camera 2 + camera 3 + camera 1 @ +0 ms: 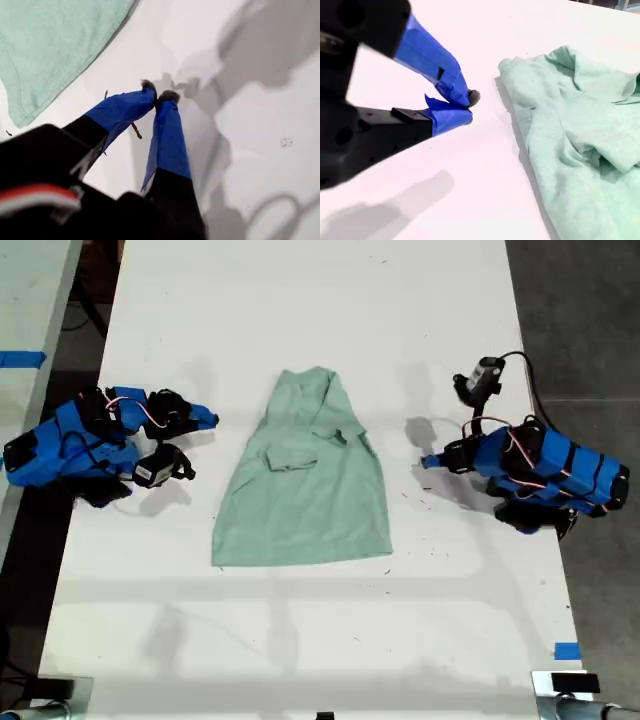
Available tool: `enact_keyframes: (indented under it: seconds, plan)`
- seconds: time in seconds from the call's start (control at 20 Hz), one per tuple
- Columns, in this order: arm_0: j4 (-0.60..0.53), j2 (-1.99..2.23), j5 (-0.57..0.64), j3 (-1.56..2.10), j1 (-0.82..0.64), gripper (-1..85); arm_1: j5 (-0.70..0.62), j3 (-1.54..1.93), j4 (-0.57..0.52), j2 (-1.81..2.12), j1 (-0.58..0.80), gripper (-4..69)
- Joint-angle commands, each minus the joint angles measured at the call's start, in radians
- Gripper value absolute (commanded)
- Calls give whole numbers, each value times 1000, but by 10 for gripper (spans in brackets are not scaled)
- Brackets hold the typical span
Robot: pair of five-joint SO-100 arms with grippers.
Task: Fold t shirt
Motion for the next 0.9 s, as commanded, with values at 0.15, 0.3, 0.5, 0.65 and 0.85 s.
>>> enact_keyframes:
  seconds: [0.15, 0.3, 0.5, 0.65, 0.85]
  plan:
    - [3, 8, -18, 40, 71, -2, -15, 60, 2, 14, 8, 35]
    - [3, 8, -18, 40, 66, -2, -15, 60, 2, 14, 8, 35]
    - [3, 8, -18, 40, 66, -2, -15, 60, 2, 14, 8, 35]
    - [2, 8, -18, 40, 67, -2, -15, 60, 2, 14, 8, 35]
    - [2, 8, -18, 40, 71, -2, -15, 60, 2, 14, 8, 35]
